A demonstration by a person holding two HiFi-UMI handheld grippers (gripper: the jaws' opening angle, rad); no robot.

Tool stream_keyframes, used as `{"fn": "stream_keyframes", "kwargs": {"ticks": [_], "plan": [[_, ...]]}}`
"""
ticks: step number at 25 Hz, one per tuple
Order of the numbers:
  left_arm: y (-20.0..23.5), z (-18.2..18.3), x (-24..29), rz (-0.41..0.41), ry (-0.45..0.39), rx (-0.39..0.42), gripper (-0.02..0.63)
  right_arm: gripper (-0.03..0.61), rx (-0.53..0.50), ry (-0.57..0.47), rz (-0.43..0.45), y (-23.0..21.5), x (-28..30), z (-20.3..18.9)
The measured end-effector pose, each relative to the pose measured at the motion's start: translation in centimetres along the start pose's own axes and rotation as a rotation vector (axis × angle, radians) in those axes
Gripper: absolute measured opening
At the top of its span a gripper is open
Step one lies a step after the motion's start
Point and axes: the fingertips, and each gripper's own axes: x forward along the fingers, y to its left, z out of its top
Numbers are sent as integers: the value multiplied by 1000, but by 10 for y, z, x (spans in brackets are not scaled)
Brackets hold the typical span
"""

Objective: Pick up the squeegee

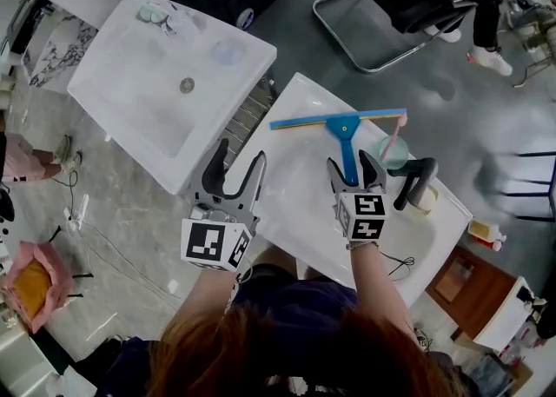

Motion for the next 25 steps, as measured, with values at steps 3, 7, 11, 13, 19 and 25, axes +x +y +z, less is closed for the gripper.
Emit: {"fn": "stream_keyframes", "kwargs": {"ticks": [3,7,11,13,19,25], "plan": [[1,-2,-3,2,1,-3,259,322,13,41,-15,-4,7,-12],[3,-4,-4,8,6,-5,259,314,44,83,-23,-10,16,-23],[6,-7,-6,18,11,-3,259,298,71,121,-33,-14,22,-34],[9,-6,-7,26,13,-2,259,272,88,136,-41,-17,24,-39],[14,-7,-9,34,14,-4,259,164,150,142,-43,-22,23,-46],[10,-8,-9,28,16,-4,259,163,181,76,-23,-24,19,-34]]}}
